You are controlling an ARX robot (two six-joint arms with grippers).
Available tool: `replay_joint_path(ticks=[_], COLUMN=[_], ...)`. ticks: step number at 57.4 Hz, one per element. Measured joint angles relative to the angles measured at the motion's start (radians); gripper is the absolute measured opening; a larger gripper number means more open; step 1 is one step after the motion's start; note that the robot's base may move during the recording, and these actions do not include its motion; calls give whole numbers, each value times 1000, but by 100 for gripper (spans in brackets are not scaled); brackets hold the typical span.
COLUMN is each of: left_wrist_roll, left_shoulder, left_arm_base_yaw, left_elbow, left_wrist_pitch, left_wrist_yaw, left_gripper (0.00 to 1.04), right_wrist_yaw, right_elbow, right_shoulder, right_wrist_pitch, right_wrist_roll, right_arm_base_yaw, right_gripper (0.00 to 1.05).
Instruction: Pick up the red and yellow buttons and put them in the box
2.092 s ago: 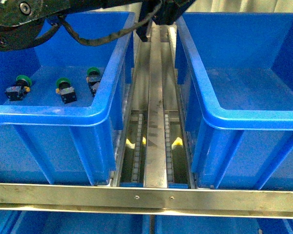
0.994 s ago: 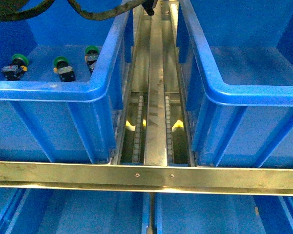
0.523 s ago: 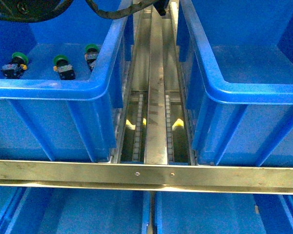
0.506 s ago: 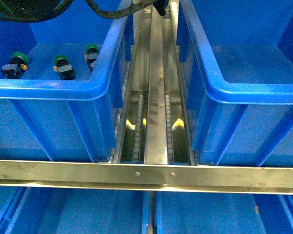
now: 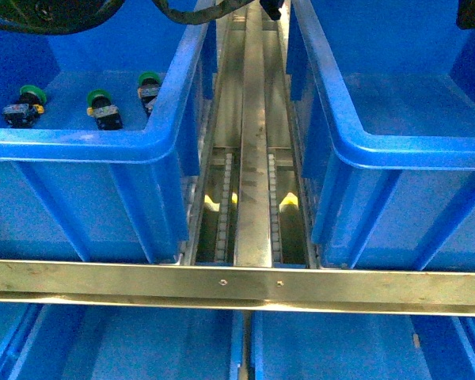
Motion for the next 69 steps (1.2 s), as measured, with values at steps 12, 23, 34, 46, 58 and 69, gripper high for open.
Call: replay_joint_path(ticks=[12,23,34,46,58,69], left_wrist_roll=[-4,-3,-2,-8,-6,48], left_shoulder=[-3,-10,-18,-22,-22,-20], left_arm_base_yaw=[-21,-21,-21,-28,-32,-23], left_elbow=[-12,-34,-45,-44,-28,-12], left_wrist_pitch=[3,-5,-11,-24,-28,-32], left_wrist_yaw=[1,-18,-21,-23,-32,-77], left_gripper=[33,33,33,33,38,74], right_wrist_yaw=[14,3,3,2,-13,-15], right_elbow=[8,13,7,-9,-14,-19], right_shoulder=[6,10,7,-13,-36,-37], right_wrist_pitch=[18,20,-6,-22,-37,-35], right_wrist_roll=[0,-3,-6,-8,-13,-28], right_arm_base_yaw=[-2,-1,-10,-20,-40,-58], right_gripper=[99,99,59,41,41,40])
